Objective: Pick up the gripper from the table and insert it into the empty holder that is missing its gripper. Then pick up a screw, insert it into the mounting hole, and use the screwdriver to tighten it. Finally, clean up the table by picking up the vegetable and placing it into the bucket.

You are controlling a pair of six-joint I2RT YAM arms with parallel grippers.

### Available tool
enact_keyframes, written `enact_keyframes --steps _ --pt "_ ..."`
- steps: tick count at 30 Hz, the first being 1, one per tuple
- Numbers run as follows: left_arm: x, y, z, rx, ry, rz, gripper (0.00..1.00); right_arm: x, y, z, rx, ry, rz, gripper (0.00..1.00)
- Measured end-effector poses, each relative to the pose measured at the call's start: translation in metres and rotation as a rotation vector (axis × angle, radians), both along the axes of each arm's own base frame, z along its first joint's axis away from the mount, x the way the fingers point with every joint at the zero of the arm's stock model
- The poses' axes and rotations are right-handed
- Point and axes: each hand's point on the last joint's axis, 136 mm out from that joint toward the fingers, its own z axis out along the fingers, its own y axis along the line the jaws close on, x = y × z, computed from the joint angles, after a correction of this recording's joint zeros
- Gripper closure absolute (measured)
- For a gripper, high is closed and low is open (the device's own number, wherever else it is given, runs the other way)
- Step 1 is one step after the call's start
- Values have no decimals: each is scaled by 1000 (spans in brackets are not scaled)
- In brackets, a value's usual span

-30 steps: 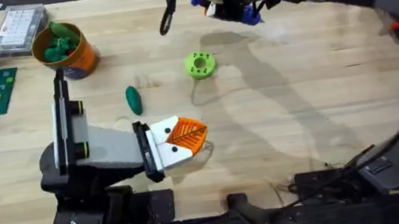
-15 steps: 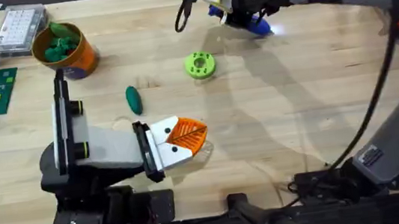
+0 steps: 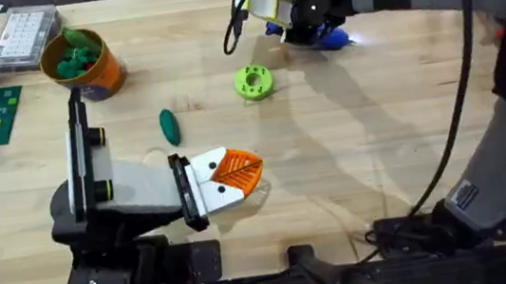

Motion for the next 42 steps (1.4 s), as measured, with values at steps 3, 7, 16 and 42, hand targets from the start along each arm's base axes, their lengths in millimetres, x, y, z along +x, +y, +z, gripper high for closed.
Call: enact_keyframes --steps 3,7,16,42 --pt "0 0 0 0 0 0 992 -1 -3 -1 -13 5 -6 947" --pt "0 0 0 0 0 0 992 -3 -5 -4 -22 17 -17 541" --pt "0 0 0 0 0 0 992 -2 -5 -4 -22 15 -16 9" --pt "0 0 0 0 0 0 992 -13 -17 -11 -78 72 -46 9"
